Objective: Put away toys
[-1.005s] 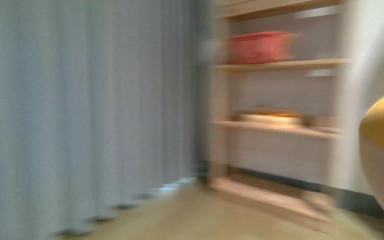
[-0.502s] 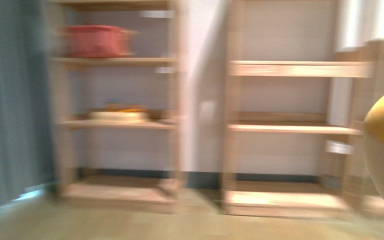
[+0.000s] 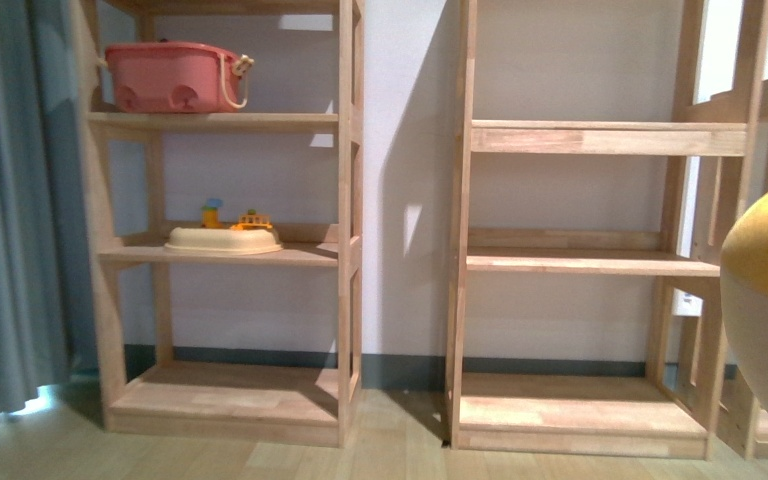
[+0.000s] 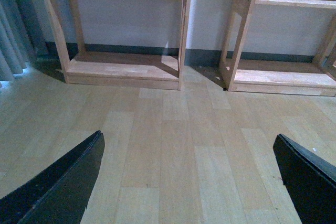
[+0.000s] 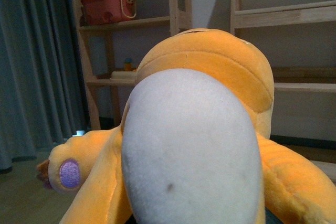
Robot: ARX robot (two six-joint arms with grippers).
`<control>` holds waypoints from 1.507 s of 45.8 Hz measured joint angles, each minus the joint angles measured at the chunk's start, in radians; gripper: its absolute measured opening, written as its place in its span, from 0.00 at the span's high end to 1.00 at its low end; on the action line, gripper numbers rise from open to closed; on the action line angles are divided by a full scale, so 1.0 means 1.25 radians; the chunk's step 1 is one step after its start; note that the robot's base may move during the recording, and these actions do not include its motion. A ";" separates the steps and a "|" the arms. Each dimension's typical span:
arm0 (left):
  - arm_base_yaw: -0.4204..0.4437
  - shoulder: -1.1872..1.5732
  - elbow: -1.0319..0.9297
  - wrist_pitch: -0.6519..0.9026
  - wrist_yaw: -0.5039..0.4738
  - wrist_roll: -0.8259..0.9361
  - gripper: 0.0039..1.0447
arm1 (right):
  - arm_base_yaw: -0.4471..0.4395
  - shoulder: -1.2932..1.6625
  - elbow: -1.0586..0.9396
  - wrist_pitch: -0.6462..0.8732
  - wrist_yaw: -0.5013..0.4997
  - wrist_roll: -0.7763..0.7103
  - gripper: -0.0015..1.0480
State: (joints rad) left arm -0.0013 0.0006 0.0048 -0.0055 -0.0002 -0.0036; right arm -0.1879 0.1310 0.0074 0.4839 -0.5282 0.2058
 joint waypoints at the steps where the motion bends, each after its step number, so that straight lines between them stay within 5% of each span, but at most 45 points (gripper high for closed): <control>1: 0.000 0.000 0.000 0.000 0.000 0.000 0.06 | 0.000 0.000 0.000 0.000 0.000 0.000 0.91; 69: 0.000 0.001 0.000 0.000 0.001 0.000 0.06 | 0.000 0.000 0.000 0.000 0.004 0.000 0.91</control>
State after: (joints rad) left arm -0.0013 0.0021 0.0051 -0.0055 0.0006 -0.0036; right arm -0.1879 0.1314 0.0074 0.4839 -0.5236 0.2058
